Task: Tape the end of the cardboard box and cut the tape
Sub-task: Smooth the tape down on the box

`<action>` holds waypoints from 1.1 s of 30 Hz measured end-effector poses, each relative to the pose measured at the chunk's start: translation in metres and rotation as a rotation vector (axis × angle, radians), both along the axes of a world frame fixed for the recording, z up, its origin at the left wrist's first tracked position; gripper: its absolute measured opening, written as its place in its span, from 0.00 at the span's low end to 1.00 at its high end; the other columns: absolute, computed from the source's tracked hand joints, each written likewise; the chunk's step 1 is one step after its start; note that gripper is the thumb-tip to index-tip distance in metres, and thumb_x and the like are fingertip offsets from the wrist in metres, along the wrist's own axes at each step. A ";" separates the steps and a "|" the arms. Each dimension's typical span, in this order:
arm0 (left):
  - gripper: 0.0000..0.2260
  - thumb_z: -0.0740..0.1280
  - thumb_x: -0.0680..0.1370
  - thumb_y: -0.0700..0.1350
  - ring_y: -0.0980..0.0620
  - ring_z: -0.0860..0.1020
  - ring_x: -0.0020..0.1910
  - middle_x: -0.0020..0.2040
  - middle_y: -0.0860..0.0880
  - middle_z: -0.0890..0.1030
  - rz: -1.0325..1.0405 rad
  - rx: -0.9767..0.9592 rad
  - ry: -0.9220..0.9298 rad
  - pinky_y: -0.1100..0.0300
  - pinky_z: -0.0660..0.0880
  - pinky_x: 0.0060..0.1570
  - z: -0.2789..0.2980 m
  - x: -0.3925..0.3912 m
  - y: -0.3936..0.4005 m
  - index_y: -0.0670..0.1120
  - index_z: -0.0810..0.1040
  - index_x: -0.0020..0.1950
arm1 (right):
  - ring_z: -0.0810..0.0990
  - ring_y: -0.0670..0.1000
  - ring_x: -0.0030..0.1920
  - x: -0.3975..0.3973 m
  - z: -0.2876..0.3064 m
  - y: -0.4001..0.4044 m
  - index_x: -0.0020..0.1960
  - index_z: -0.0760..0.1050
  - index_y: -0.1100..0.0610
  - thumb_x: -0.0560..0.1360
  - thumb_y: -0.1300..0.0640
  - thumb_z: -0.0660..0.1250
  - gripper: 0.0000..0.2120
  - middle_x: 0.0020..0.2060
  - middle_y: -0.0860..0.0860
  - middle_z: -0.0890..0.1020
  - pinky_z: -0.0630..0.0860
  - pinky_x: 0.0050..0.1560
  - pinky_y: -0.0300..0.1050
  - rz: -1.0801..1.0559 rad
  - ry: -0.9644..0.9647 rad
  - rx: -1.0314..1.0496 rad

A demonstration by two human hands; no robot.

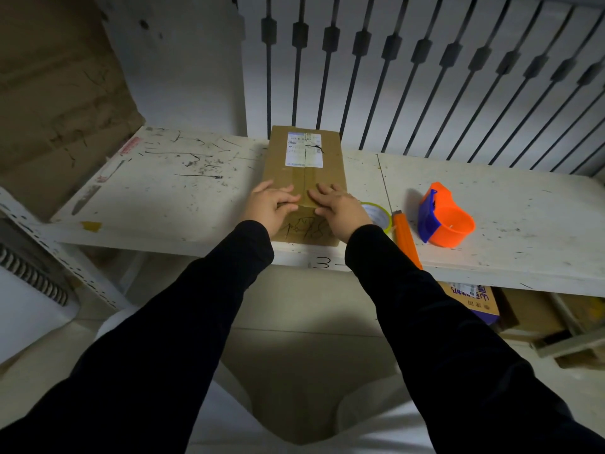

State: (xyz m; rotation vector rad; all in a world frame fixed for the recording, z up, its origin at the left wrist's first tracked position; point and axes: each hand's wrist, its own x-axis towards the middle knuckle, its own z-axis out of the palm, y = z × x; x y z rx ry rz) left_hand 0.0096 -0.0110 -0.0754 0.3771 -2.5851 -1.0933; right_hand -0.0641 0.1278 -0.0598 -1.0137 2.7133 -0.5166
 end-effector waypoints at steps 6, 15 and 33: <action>0.15 0.60 0.78 0.38 0.47 0.57 0.75 0.70 0.49 0.71 -0.080 -0.047 -0.039 0.54 0.50 0.73 0.002 0.004 -0.006 0.45 0.75 0.64 | 0.50 0.58 0.76 -0.002 0.003 -0.001 0.74 0.55 0.53 0.79 0.65 0.54 0.25 0.76 0.53 0.54 0.48 0.74 0.53 0.032 0.002 0.099; 0.24 0.56 0.76 0.31 0.48 0.53 0.77 0.73 0.52 0.67 -0.044 -0.147 -0.110 0.47 0.40 0.75 0.008 0.008 0.001 0.52 0.71 0.67 | 0.46 0.58 0.76 0.012 0.011 0.003 0.76 0.49 0.52 0.71 0.71 0.57 0.38 0.77 0.54 0.51 0.46 0.75 0.54 -0.009 0.008 0.058; 0.18 0.65 0.76 0.49 0.47 0.58 0.73 0.69 0.48 0.71 0.046 -0.184 0.088 0.52 0.55 0.72 0.013 -0.007 0.043 0.48 0.73 0.65 | 0.73 0.54 0.63 0.017 0.011 0.028 0.60 0.77 0.58 0.77 0.58 0.63 0.13 0.62 0.55 0.78 0.66 0.64 0.42 -0.278 0.043 -0.451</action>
